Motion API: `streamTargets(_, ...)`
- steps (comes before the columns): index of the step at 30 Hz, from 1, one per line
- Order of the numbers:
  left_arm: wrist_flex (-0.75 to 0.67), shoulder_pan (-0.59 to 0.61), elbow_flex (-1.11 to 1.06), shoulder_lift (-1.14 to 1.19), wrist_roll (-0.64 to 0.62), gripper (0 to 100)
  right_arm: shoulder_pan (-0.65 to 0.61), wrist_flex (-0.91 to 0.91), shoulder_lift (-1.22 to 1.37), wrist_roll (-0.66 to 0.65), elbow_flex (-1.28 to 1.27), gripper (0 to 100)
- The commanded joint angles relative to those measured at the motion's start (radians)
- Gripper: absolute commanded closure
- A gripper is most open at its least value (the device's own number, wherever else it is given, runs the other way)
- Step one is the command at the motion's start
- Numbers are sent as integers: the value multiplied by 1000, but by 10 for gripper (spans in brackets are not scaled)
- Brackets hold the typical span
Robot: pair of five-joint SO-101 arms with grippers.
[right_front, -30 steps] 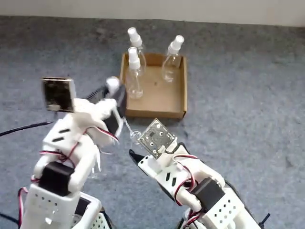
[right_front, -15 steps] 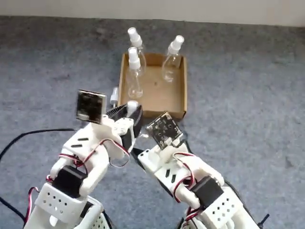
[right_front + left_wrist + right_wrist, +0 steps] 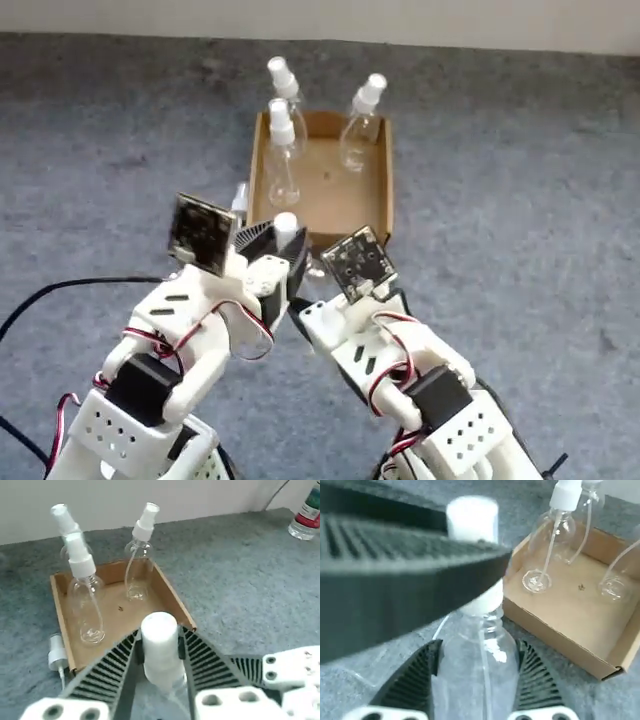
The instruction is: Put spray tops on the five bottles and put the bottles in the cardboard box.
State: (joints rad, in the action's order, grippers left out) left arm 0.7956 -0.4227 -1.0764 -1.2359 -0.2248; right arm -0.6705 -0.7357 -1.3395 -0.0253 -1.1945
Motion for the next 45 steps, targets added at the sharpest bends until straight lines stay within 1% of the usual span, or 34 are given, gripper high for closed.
streamTargets(1, 37, -42, -12, 5, 60, 995, 28, 56, -24, 3, 25, 995)
streamTargets(5, 38, -41, -13, 5, 61, 981, 30, 58, -24, 2, 25, 995)
streamTargets(8, 66, -16, -4, 5, 61, 898, 30, 61, -18, 2, 25, 995)
streamTargets(11, 77, 58, 22, 5, 61, 838, 30, 120, -18, 5, 27, 995)
streamTargets(14, 118, 136, 62, 5, 61, 838, 30, 222, -16, 11, 27, 995)
streamTargets(18, 164, 188, 101, 5, 60, 835, 30, 294, -15, 6, 27, 995)
streamTargets(22, 170, 194, 107, 5, 60, 835, 31, 317, -15, 5, 27, 995)
streamTargets(26, 192, 194, 145, 5, 60, 835, 48, 395, 10, 5, 7, 995)
streamTargets(30, 256, 194, 203, 5, 60, 835, 59, 469, 157, 5, -5, 995)
streamTargets(34, 261, 203, 214, 5, 61, 835, 54, 513, 265, 5, -2, 995)
streamTargets(38, 255, 315, 214, -16, 57, 838, 51, 513, 271, 3, -12, 995)
streamTargets(39, 244, 340, 213, -38, 55, 838, 44, 512, 271, 2, -13, 995)
streamTargets(41, 230, 372, 206, -101, 54, 838, 13, 504, 271, -48, -42, 995)
streamTargets(43, 212, 375, 191, -173, 54, 838, -42, 503, 271, -92, -88, 995)
streamTargets(45, 184, 364, 159, -237, 54, 838, -99, 496, 271, -109, -122, 995)
